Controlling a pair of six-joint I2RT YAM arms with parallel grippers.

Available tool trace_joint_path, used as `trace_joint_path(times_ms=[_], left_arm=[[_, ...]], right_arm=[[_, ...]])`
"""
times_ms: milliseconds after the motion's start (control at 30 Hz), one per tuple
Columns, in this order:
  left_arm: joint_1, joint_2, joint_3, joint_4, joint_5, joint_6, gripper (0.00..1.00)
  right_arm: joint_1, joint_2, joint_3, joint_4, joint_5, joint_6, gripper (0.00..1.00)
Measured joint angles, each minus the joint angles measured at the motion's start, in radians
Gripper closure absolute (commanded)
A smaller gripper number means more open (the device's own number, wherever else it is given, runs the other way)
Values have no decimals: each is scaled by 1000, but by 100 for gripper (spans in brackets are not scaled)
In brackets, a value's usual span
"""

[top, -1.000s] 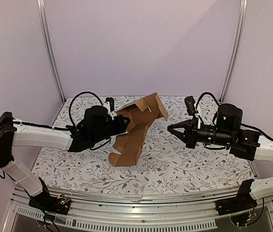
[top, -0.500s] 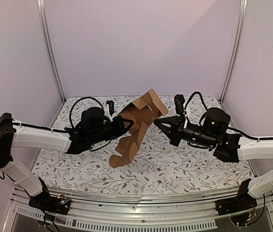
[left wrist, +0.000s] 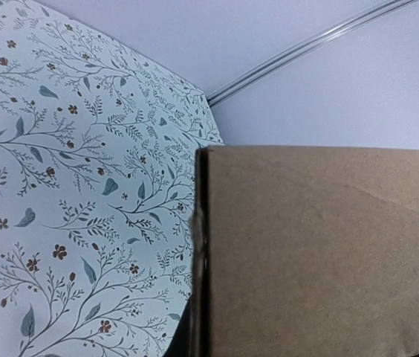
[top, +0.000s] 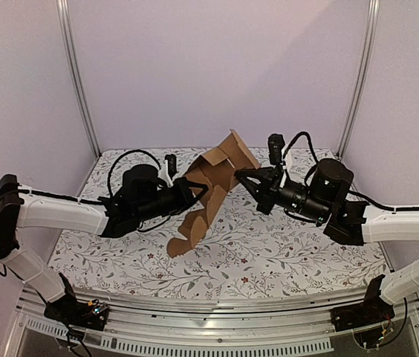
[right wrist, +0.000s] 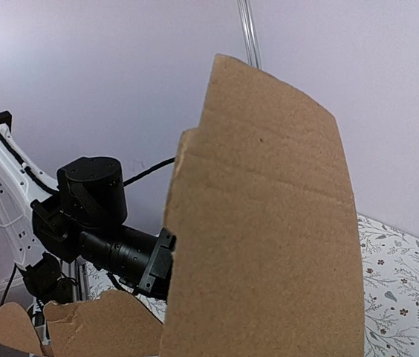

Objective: Fold the paper box

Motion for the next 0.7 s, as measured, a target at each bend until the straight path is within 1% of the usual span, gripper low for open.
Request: trace_joint_path(times_ms=[367, 533, 700], left_arm=[[-8, 0, 4, 2, 24, 25, 100], [-16, 0, 23, -21, 24, 63, 100], [-22, 0, 48, -71, 13, 115, 100]], right_arm=[[18, 53, 31, -41, 30, -16, 100], [25, 54, 47, -108, 49, -32, 100], [27, 52, 79, -213, 68, -52, 100]])
